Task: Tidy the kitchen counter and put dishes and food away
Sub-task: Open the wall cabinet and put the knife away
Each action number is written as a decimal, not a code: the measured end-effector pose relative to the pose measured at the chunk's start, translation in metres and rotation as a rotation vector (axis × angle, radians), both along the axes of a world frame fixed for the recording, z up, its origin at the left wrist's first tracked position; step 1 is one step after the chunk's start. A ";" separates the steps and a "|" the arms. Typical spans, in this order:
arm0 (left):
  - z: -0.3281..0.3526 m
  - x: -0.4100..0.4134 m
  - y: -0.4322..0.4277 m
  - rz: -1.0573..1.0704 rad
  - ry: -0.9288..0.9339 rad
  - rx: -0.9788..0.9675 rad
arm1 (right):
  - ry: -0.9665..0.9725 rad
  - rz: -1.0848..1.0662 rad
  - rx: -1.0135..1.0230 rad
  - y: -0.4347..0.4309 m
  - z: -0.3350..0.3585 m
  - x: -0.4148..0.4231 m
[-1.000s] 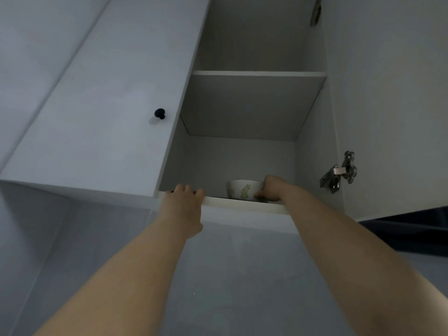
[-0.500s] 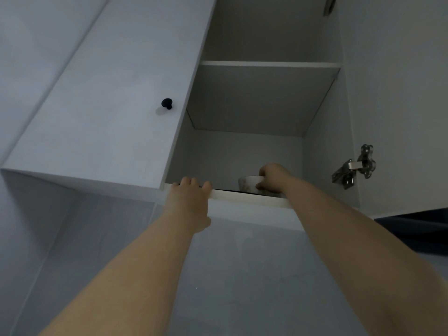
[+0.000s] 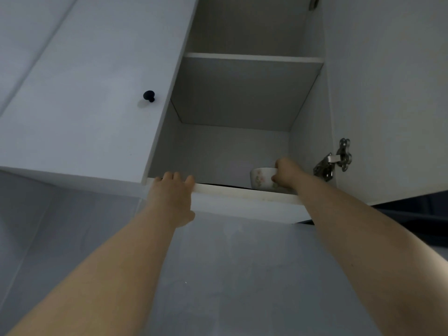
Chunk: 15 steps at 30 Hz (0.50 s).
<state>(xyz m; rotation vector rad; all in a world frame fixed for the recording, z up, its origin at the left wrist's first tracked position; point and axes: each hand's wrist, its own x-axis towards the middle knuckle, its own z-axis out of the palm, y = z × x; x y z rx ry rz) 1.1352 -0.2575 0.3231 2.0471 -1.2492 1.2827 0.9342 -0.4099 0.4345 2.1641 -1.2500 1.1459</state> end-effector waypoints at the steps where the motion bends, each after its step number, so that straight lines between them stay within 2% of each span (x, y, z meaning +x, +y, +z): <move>1: 0.000 0.000 0.000 0.002 -0.002 -0.002 | -0.002 -0.008 0.010 0.000 0.000 -0.003; 6: -0.001 0.000 -0.001 0.008 -0.009 -0.010 | 0.011 -0.077 0.043 -0.002 -0.001 -0.013; 15: -0.001 0.001 -0.003 0.033 -0.027 -0.023 | 0.151 -0.215 0.054 0.000 0.001 -0.016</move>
